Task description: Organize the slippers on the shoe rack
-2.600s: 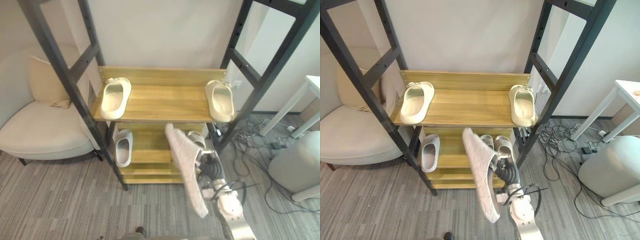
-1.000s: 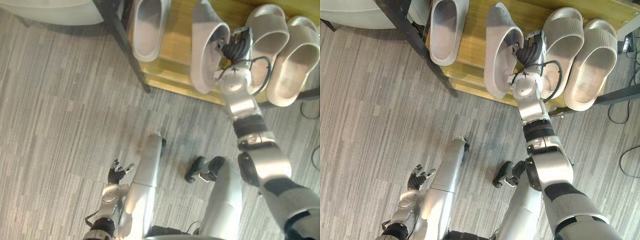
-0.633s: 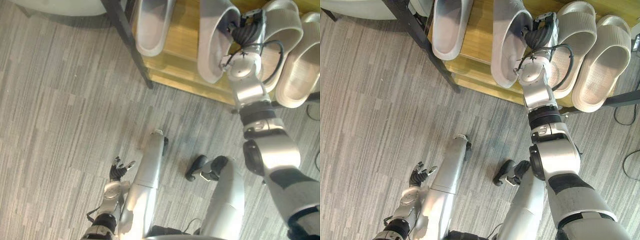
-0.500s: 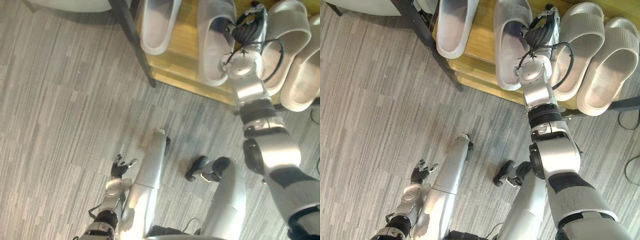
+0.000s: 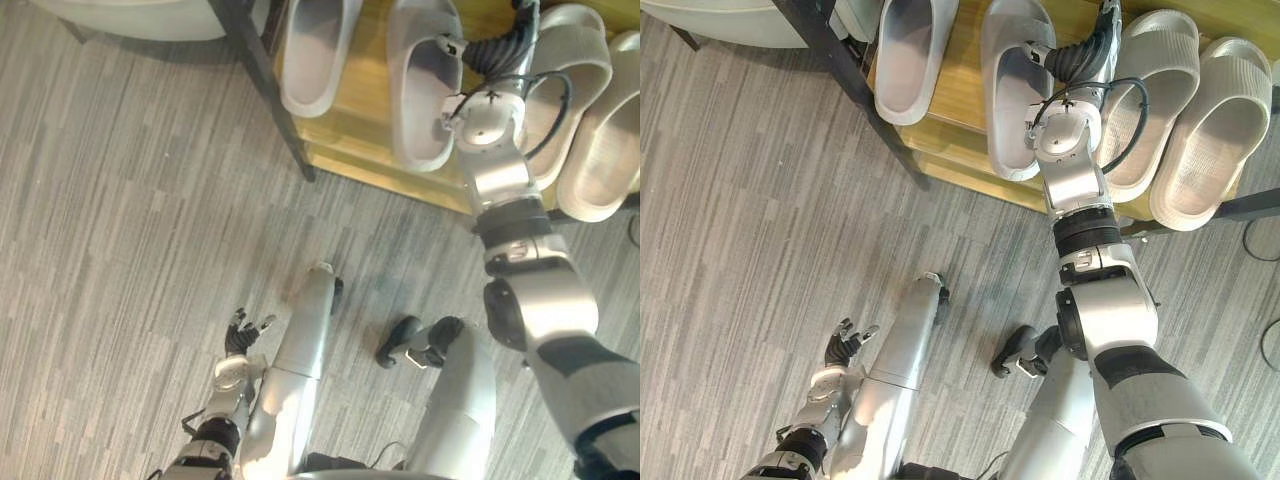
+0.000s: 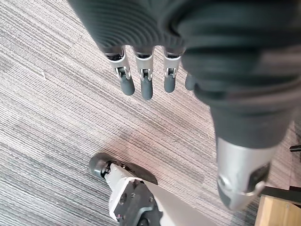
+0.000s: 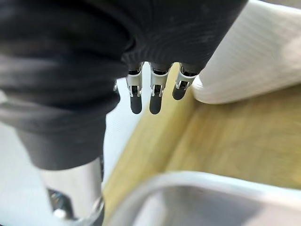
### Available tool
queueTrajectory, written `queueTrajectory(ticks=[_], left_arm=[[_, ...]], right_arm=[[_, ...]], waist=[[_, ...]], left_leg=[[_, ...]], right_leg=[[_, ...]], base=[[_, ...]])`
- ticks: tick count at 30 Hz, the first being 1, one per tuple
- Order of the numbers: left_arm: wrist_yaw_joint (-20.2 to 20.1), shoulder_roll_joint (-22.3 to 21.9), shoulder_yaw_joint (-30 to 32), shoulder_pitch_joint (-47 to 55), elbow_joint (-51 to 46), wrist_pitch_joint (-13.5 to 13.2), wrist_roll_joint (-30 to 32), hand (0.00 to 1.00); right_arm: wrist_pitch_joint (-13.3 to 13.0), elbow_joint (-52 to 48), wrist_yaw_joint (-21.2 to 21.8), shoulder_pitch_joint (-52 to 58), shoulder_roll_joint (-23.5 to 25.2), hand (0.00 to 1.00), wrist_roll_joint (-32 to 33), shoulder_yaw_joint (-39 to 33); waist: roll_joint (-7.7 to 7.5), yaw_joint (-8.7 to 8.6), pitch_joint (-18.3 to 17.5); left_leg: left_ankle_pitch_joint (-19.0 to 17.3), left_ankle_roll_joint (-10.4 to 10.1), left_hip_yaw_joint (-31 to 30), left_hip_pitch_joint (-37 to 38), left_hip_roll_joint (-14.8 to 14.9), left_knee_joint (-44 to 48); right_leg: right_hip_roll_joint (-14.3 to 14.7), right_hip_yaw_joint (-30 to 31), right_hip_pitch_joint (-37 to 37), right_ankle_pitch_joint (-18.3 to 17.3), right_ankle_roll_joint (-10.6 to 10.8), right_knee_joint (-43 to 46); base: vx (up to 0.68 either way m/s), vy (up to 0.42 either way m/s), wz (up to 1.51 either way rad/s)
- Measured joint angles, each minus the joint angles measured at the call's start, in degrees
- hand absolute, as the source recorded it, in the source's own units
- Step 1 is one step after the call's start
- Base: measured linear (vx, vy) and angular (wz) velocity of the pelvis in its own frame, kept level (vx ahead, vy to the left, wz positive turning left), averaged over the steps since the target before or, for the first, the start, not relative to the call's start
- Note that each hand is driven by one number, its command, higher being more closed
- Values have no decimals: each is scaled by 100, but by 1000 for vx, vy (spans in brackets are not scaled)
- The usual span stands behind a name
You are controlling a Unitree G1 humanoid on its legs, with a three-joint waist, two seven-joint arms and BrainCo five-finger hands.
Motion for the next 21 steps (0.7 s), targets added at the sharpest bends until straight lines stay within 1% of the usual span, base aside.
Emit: queueTrajectory(ticks=[3, 8, 9, 12, 13, 15, 16, 17, 20, 21], left_arm=[[-2, 0, 2, 1, -1, 3, 1, 0], [-4, 0, 50, 5, 7, 14, 0, 0], [7, -2, 63, 4, 5, 10, -8, 0], [3, -15, 124, 8, 7, 13, -52, 0], [1, -17, 198, 18, 5, 19, -54, 0], [0, -14, 228, 22, 7, 22, -53, 0], [-1, -17, 256, 24, 6, 24, -53, 0], [2, -18, 258, 24, 6, 24, -53, 0], [-1, -28, 323, 41, -1, 24, -52, 0], [-1, -28, 331, 43, -2, 25, -52, 0]], right_arm=[[-19, -369, 0, 312, 160, 0, 5, -10], [-68, -698, 25, 623, 344, 0, 27, -27], [-107, -906, 32, 841, 444, 0, 85, -30], [-146, -1176, 51, 1076, 616, 0, 253, -111], [-195, -1464, 58, 1337, 827, 0, 284, -121], [-274, -1596, 59, 1512, 970, 0, 409, -133], [-329, -1697, 64, 1729, 1194, 0, 536, -165], [-346, -1705, 70, 1763, 1229, 0, 562, -167], [-476, -1702, 180, 2037, 1593, 0, 883, -184], [-484, -1698, 193, 2056, 1614, 0, 915, -184]], waist=[[-5, -16, -29], [-7, -40, -33], [-8, -69, -33], [-19, -83, -39], [-61, -88, -62], [-80, -103, -72], [-85, -116, -73], [-86, -118, -74], [-100, -148, -75], [-102, -151, -74]], left_leg=[[-1, 0, 38, 80, 67, -51], [1, -4, 42, 140, 135, -87], [1, -4, 38, 201, 142, -103], [-1, -5, 46, 247, 166, -128], [-1, -5, 53, 254, 211, -151], [-1, -5, 55, 263, 217, -163], [-1, -5, 58, 302, 217, -178], [-1, -5, 58, 311, 217, -182], [-1, -5, 58, 362, 221, -211], [-1, -5, 55, 364, 221, -211]], right_leg=[[50, 14, 42, 27, -20, -71], [123, 14, 81, 69, -41, -134], [133, 7, 147, 69, -40, -157], [155, 10, 187, 73, -32, -191], [203, 9, 187, 71, 3, -239], [210, 9, 194, 74, 10, -252], [210, 6, 237, 75, 12, -269], [210, 5, 245, 76, 12, -273], [221, -2, 301, 95, 18, -318], [221, -6, 306, 95, 18, -320]], base=[[36, 5, -10], [30, 3, -6], [0, 0, 0], [18, 7, -5], [11, 10, -10], [7, 6, -5], [0, 0, 0], [0, 0, 0], [0, 0, 0], [0, 0, 0]])
